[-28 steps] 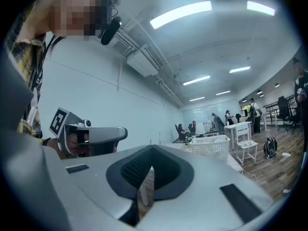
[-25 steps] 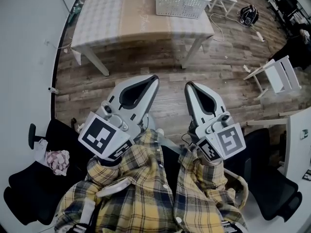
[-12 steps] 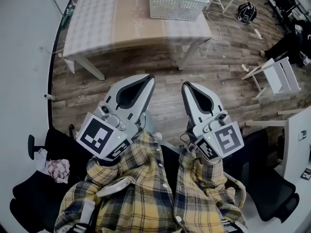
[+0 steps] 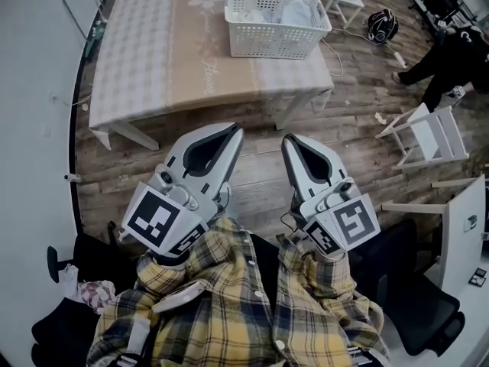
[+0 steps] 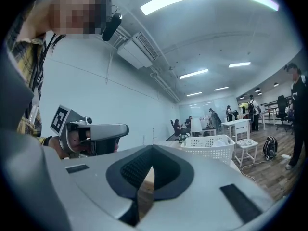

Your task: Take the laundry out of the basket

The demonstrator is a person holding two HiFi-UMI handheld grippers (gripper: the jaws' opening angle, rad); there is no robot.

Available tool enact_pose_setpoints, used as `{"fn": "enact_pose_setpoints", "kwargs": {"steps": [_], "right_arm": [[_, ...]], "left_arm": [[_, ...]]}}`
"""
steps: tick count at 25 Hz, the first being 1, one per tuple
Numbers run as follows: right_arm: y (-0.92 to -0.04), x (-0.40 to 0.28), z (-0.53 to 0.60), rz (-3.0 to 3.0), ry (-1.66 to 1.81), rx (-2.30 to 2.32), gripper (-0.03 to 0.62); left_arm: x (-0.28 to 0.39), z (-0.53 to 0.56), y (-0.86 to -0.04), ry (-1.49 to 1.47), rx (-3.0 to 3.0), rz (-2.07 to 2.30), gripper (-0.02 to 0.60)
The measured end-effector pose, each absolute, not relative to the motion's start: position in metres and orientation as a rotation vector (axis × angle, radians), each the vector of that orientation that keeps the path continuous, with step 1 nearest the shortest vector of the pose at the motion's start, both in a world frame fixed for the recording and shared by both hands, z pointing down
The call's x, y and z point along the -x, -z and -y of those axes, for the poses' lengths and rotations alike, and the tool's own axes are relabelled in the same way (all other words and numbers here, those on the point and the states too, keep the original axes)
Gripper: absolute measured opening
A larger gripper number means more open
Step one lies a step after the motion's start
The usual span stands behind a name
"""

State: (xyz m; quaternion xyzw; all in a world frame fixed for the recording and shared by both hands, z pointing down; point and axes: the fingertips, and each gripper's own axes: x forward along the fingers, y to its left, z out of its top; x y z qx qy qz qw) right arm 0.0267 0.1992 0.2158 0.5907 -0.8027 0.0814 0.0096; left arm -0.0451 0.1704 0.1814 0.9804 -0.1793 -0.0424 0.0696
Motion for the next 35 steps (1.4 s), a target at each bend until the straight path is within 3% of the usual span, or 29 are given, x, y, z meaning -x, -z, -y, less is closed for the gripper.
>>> {"fn": "enact_pose_setpoints", "kwargs": {"steps": [25,35], "right_arm": [[-0.247,-0.044,-0.068,2.42,-0.373,-1.969,0.018],[-0.253,-0.093,0.006,2.454,-0.362,-1.932,0.018]], "left_arm": [[0.063,-0.036,-0.21,0.022,-2.933,0.546,0.012],[0.025,0.033,-0.219,0.015,-2.919,0.636,0.012]]}}
